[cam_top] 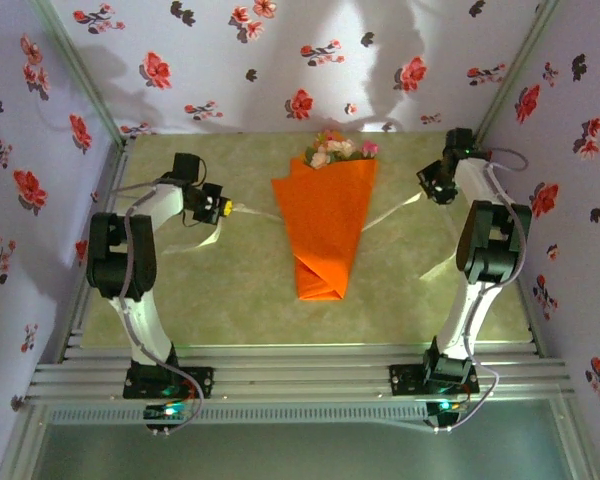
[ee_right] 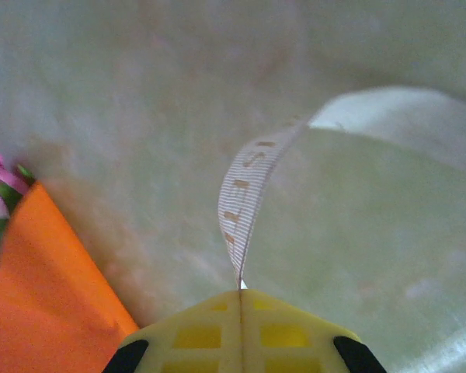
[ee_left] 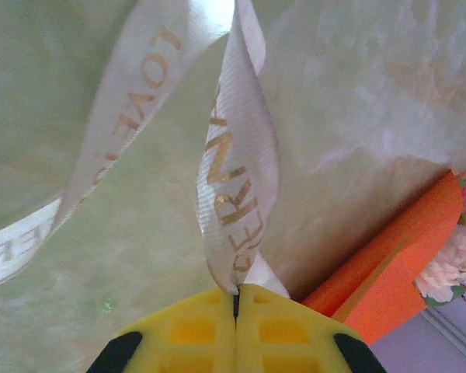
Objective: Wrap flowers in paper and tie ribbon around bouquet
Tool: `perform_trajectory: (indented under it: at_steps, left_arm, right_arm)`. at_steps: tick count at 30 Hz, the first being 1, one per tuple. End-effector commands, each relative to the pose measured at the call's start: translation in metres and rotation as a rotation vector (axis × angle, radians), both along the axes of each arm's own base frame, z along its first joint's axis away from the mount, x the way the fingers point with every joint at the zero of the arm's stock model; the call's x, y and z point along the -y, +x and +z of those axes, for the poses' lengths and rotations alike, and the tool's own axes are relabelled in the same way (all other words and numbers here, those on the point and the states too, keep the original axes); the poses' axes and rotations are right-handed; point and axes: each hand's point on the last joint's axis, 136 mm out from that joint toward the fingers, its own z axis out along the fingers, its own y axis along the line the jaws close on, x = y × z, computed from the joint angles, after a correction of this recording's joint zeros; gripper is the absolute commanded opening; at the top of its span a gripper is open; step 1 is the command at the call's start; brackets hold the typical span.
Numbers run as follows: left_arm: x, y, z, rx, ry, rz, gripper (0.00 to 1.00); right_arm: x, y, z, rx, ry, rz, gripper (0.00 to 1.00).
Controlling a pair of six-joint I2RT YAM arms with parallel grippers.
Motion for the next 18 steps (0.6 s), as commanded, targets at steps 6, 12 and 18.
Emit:
perform_trajectory:
  at_steps: [6, 12, 18]
  left_arm:
    - [0.0, 0.057, -0.009, 0.102, -0.077, 0.01, 0.0]
    - [-0.025, 0.072, 0.015, 0.152, -0.066, 0.071, 0.0]
    - [-0.015, 0.038, 0.028, 0.095, -0.118, 0.049, 0.11]
  right_arm:
    - [0.004, 0.049, 0.007, 0.056, 0.096, -0.022, 0.0]
    - [-0.014, 0.043, 0.002, 0.045, 0.136, 0.013, 0.0]
    - [-0.015, 0.005, -0.008, -0.009, 0.083, -0.005, 0.0]
